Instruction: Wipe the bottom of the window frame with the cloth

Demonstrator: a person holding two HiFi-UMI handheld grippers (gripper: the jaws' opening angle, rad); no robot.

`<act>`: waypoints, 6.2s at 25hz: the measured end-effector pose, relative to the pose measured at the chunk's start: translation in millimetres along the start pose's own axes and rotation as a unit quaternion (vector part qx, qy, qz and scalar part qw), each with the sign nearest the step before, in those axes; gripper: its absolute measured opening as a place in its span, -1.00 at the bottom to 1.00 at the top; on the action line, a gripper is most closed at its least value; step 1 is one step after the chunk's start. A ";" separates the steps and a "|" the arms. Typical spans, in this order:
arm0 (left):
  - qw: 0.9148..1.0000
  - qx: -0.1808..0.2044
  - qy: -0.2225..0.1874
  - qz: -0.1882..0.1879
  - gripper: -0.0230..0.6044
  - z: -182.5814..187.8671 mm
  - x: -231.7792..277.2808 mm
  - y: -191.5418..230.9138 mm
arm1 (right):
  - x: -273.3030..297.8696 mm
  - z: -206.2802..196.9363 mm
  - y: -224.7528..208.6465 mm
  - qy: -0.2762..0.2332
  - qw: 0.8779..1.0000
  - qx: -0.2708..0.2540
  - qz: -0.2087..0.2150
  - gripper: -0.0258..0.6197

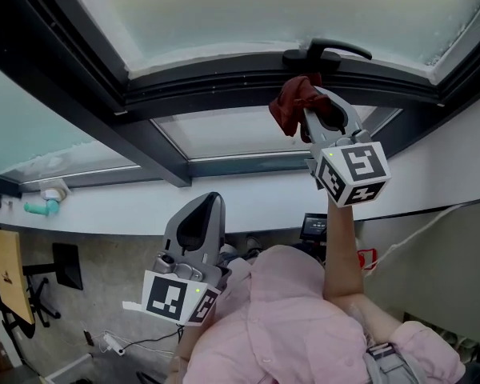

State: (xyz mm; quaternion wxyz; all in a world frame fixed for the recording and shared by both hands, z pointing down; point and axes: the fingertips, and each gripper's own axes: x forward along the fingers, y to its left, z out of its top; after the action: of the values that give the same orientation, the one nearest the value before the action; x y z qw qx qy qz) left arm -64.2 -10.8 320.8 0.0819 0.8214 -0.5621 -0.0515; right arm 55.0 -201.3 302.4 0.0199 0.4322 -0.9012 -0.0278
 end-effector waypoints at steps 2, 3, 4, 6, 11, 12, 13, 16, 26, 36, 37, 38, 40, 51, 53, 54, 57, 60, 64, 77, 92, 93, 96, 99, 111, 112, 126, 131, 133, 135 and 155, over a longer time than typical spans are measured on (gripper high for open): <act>1.000 0.003 -0.003 -0.001 -0.94 4.5 -3.5 3.3 | -16.3 14.9 15.1 -0.024 0.999 0.024 0.030 -0.74; 1.000 0.005 -0.004 0.000 -0.94 6.7 -6.1 6.0 | -26.0 18.2 20.5 -0.027 0.998 0.031 0.039 -0.74; 1.000 0.006 -0.006 0.003 -0.93 9.2 -9.0 9.6 | -36.2 19.3 24.4 -0.027 0.998 0.038 0.043 -0.74; 1.000 0.006 -0.014 0.014 -0.94 14.9 -15.1 18.0 | -58.0 17.9 28.9 -0.021 0.998 0.044 0.042 -0.74; 0.999 0.009 -0.032 0.016 -0.94 27.8 -21.2 29.8 | -98.5 15.2 34.1 -0.006 0.999 0.045 0.016 -0.74; 0.999 0.012 -0.032 0.009 -0.94 29.3 -20.1 30.5 | -102.0 15.3 36.4 -0.007 0.999 0.046 0.014 -0.74; 0.999 0.015 -0.032 0.000 -0.94 29.7 -19.5 30.6 | -105.4 14.6 40.3 -0.007 0.999 0.047 0.013 -0.74; 0.999 0.020 -0.030 -0.032 -0.94 25.9 -23.8 27.8 | -118.7 3.8 55.7 0.005 0.999 0.043 0.004 -0.74; 0.992 0.040 0.023 -0.120 -0.93 9.2 -46.3 51.0 | -67.1 -37.9 158.1 0.055 0.996 0.042 0.049 -0.74; 0.990 0.028 0.023 -0.138 -0.93 20.1 -77.8 103.2 | 92.8 -28.6 280.0 0.017 0.991 -0.006 0.133 -0.74; 0.990 0.029 0.020 -0.139 -0.93 21.5 -81.8 108.0 | 103.9 -32.0 285.4 0.020 0.991 -0.008 0.132 -0.74; 0.990 0.030 0.019 -0.139 -0.93 21.8 -86.1 113.1 | 113.8 -36.2 289.1 0.024 0.991 -0.009 0.129 -0.74; 0.990 0.033 0.027 -0.135 -0.93 16.7 -94.4 126.5 | 131.6 -42.8 292.6 0.029 0.993 -0.002 0.118 -0.74; 0.993 0.024 0.036 -0.110 -0.93 16.4 -110.3 174.5 | 197.7 -45.0 307.1 0.037 0.994 -0.018 0.097 -0.74; 0.993 0.023 0.030 -0.108 -0.93 20.1 -109.4 178.4 | 200.6 -44.7 307.7 0.034 0.995 -0.029 0.094 -0.75; 0.994 0.021 0.025 -0.106 -0.93 22.8 -108.0 180.0 | 200.9 -44.8 308.2 0.032 0.995 -0.034 0.093 -0.75; 0.994 0.025 0.020 -0.108 -0.93 26.7 -104.4 182.4 | 200.6 -45.0 307.7 0.031 0.994 -0.038 0.095 -0.75; 0.993 0.028 0.019 -0.113 -0.93 29.0 -102.1 183.0 | 200.1 -45.1 306.8 0.034 0.994 -0.052 0.093 -0.75; 0.993 0.029 0.024 -0.113 -0.93 28.0 -99.0 186.0 | 198.7 -45.1 304.0 0.036 0.994 -0.047 0.092 -0.75; 0.992 0.020 0.024 -0.123 -0.93 25.6 -91.6 184.9 | 180.2 -46.0 263.9 0.030 0.998 -0.040 0.045 -0.75; 0.990 0.023 0.023 -0.134 -0.93 25.3 -85.4 172.3 | 165.0 -51.1 233.4 0.035 0.999 -0.023 0.020 -0.75; 0.990 0.023 0.023 -0.135 -0.93 25.0 -84.5 171.3 | 164.9 -51.5 233.2 0.036 0.999 -0.023 0.020 -0.75; 0.990 0.025 0.024 -0.139 -0.93 24.5 -82.5 168.2 | 164.4 -52.3 232.6 0.039 0.999 -0.025 0.021 -0.75; 0.990 0.023 0.018 -0.138 -0.93 27.5 -80.8 166.3 | 161.4 -53.5 227.0 0.040 0.999 -0.027 0.014 -0.75; 0.989 0.027 0.029 -0.144 -0.93 22.5 -76.5 162.5 | 153.1 -48.6 208.3 0.036 0.997 -0.066 -0.008 -0.75; 0.989 0.026 0.029 -0.145 -0.93 21.9 -76.0 161.4 | 151.8 -48.8 206.2 0.036 0.997 -0.063 -0.010 -0.75; 0.988 0.025 0.027 -0.149 -0.93 22.2 -69.2 153.0 | 133.4 -55.3 169.1 0.041 0.997 -0.036 -0.048 -0.75; 0.988 0.026 0.026 -0.149 -0.93 22.2 -71.7 151.8 | 129.9 -56.5 161.6 0.043 0.997 -0.029 -0.058 -0.75; 0.989 0.027 0.026 -0.146 -0.93 22.1 -74.2 153.9 | 128.0 -56.6 158.3 0.043 0.997 -0.027 -0.064 -0.75; 0.989 0.027 0.024 -0.143 -0.93 23.2 -76.1 155.6 | 125.6 -56.8 153.6 0.044 0.996 -0.024 -0.073 -0.75; 0.991 0.024 0.015 -0.128 -0.93 27.7 -92.3 174.6 | 107.6 -57.3 114.7 0.045 0.990 -0.006 -0.134 -0.75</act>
State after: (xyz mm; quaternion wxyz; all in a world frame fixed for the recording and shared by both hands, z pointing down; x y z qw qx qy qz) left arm -262.4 11.2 326.5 0.0635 0.8889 -0.4523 -0.0362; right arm -98.1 -215.4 368.6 0.0588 0.5500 -0.8329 -0.0165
